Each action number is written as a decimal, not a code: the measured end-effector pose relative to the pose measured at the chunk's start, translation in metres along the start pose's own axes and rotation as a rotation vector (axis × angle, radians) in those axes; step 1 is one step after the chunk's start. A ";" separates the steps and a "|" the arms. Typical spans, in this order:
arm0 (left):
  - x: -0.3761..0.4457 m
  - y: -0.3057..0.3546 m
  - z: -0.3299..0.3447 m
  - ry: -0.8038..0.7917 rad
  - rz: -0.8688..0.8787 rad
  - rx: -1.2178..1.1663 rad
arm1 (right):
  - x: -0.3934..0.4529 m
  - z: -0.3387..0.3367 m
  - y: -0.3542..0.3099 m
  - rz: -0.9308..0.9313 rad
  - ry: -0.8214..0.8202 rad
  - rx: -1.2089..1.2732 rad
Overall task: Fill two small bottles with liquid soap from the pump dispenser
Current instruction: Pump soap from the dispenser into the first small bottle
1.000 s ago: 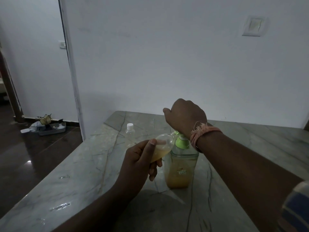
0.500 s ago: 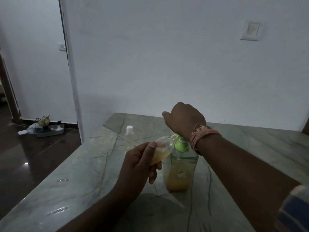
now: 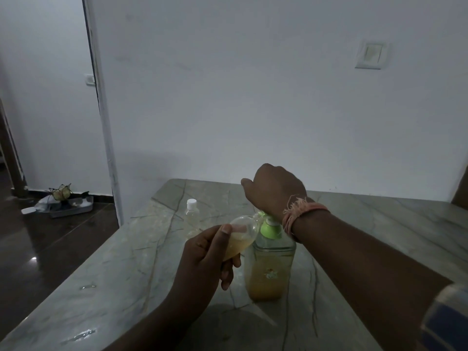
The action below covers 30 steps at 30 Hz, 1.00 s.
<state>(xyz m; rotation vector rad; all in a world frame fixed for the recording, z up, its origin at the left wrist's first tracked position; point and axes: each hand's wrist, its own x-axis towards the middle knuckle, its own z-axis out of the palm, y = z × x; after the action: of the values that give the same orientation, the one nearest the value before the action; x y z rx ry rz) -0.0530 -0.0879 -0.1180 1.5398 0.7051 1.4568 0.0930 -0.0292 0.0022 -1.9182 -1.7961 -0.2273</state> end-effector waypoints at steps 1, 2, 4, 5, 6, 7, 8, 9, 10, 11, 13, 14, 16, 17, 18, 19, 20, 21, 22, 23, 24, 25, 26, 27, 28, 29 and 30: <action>0.001 -0.001 0.000 0.008 -0.003 0.007 | 0.000 0.002 0.001 0.020 -0.026 0.026; 0.001 -0.001 0.000 0.014 -0.005 0.011 | 0.000 0.004 0.002 0.042 -0.056 0.048; 0.000 0.000 0.000 0.013 -0.003 0.007 | -0.001 0.006 0.004 0.073 -0.099 0.081; 0.000 0.001 0.001 0.008 -0.002 0.004 | -0.001 0.005 0.006 0.083 -0.104 0.089; -0.001 0.001 0.001 0.007 -0.001 0.001 | -0.002 0.005 0.006 0.086 -0.101 0.089; -0.001 0.002 0.001 0.008 -0.001 0.000 | -0.003 0.004 0.006 0.083 -0.089 0.080; -0.001 0.003 0.001 0.007 -0.001 0.002 | -0.004 0.002 0.005 0.070 -0.069 0.063; -0.001 0.003 0.001 0.005 -0.002 0.006 | -0.004 -0.001 0.002 0.041 -0.044 0.033; -0.001 0.003 0.001 0.004 -0.003 0.010 | -0.005 -0.003 0.000 0.000 -0.017 -0.007; -0.002 0.003 0.001 0.006 -0.004 0.008 | -0.005 -0.005 -0.002 -0.044 0.008 -0.048; -0.001 0.003 0.001 0.009 -0.001 -0.002 | -0.005 -0.006 -0.004 -0.071 0.047 -0.077; -0.001 0.002 0.000 0.010 0.001 -0.002 | -0.004 -0.004 -0.004 -0.047 0.047 -0.052; 0.001 -0.001 0.000 0.006 0.001 0.004 | -0.004 0.002 0.001 0.042 0.009 0.047; 0.001 -0.003 0.000 0.006 -0.004 0.001 | -0.004 0.004 0.004 0.076 -0.027 0.084; 0.001 -0.004 0.000 0.007 -0.011 -0.003 | -0.003 0.006 0.006 0.100 -0.064 0.107; 0.001 -0.004 0.000 0.007 -0.014 -0.007 | -0.002 0.007 0.007 0.116 -0.087 0.119; 0.001 -0.003 0.000 0.008 -0.011 -0.008 | -0.001 0.007 0.008 0.122 -0.095 0.120; 0.000 -0.002 0.000 0.010 -0.005 -0.007 | -0.001 0.006 0.008 0.120 -0.094 0.119; 0.000 -0.002 0.000 0.011 -0.001 -0.005 | -0.001 0.006 0.008 0.116 -0.092 0.119; 0.000 -0.001 0.000 0.010 0.001 -0.003 | 0.000 0.005 0.007 0.109 -0.090 0.109; 0.000 -0.001 0.000 0.009 -0.002 -0.002 | -0.001 0.003 0.005 0.099 -0.086 0.085; 0.000 -0.001 0.000 0.009 -0.006 -0.002 | -0.001 0.002 0.003 0.085 -0.077 0.056; 0.000 -0.001 0.000 0.010 -0.007 -0.004 | -0.001 0.002 0.002 0.073 -0.061 0.039; 0.001 -0.001 0.000 0.010 -0.005 -0.009 | -0.001 0.002 0.002 0.066 -0.039 0.040; 0.002 -0.002 0.000 0.011 -0.002 -0.014 | -0.002 0.003 0.003 0.068 -0.022 0.055; 0.002 -0.002 0.000 0.011 -0.001 -0.018 | -0.003 0.004 0.004 0.076 -0.016 0.077; 0.002 -0.003 0.000 0.010 0.000 -0.019 | -0.003 0.005 0.006 0.086 -0.024 0.096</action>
<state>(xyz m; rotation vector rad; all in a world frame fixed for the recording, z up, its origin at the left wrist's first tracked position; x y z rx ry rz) -0.0524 -0.0845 -0.1200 1.5184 0.6953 1.4683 0.0972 -0.0295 -0.0043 -1.9320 -1.7034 -0.0872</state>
